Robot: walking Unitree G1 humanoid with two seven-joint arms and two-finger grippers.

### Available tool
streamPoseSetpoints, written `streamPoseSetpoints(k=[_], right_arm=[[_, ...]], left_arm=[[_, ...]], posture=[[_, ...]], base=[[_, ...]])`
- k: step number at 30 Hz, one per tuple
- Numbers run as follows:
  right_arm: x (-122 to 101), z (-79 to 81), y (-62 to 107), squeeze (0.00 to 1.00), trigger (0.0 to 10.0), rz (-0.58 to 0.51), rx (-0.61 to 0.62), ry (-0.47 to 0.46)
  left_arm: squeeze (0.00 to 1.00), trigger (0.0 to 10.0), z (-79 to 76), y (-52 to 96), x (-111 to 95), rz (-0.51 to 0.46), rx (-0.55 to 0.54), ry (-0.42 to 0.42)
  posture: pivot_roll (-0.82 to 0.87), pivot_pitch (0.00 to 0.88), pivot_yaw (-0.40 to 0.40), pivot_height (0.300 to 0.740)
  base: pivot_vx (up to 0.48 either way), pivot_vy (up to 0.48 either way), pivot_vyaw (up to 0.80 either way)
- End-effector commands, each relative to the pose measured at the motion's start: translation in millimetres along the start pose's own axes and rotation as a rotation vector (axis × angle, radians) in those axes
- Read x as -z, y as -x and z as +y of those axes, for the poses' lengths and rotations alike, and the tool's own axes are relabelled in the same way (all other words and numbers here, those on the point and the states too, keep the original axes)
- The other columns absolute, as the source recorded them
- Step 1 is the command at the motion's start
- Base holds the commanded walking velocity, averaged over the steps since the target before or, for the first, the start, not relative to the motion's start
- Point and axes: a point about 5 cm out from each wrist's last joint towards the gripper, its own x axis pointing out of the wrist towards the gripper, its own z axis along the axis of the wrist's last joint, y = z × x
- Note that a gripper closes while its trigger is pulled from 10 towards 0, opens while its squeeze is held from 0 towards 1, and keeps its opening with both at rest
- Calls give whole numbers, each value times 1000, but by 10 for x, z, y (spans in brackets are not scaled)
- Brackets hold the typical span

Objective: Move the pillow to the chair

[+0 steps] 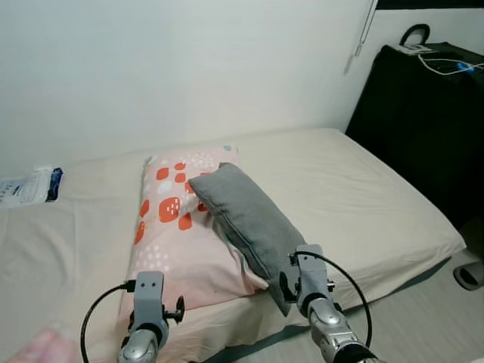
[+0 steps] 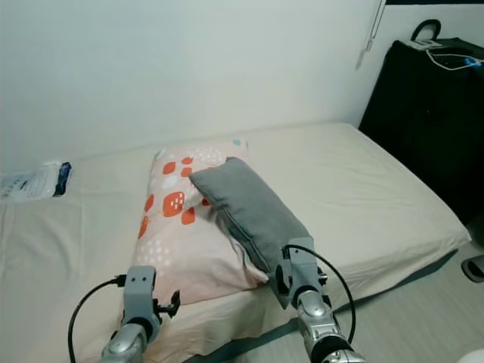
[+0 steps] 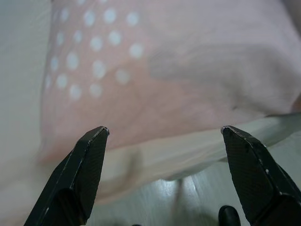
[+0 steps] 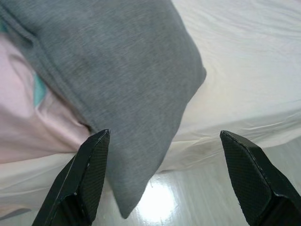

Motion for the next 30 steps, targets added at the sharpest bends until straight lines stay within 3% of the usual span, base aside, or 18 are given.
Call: streamPoseSetpoints(k=[1,12,17,19,30], right_arm=[[-14,0,-11,0,10000,6,9,-13],[28,-79,5,0,10000,16,55,-43],[24,-125,22,0,10000,-16,37,-9],[50,-165,65,0,10000,-53,9,55],[172,-274,213,0,10000,-95,8,30]], left_arm=[[0,10000,19,12,33,14,-15,3],[0,10000,-34,17,46,20,22,-45],[0,10000,-48,21,55,22,27,-56],[0,10000,-47,38,79,22,25,-56],[0,10000,-55,45,89,26,41,-91]], posture=[[62,0,-67,740],[62,0,-56,740],[61,0,-56,740],[61,0,-56,740],[62,0,-65,740]], base=[[0,0,0],[0,0,0],[0,0,0],[0,0,0],[0,0,0]])
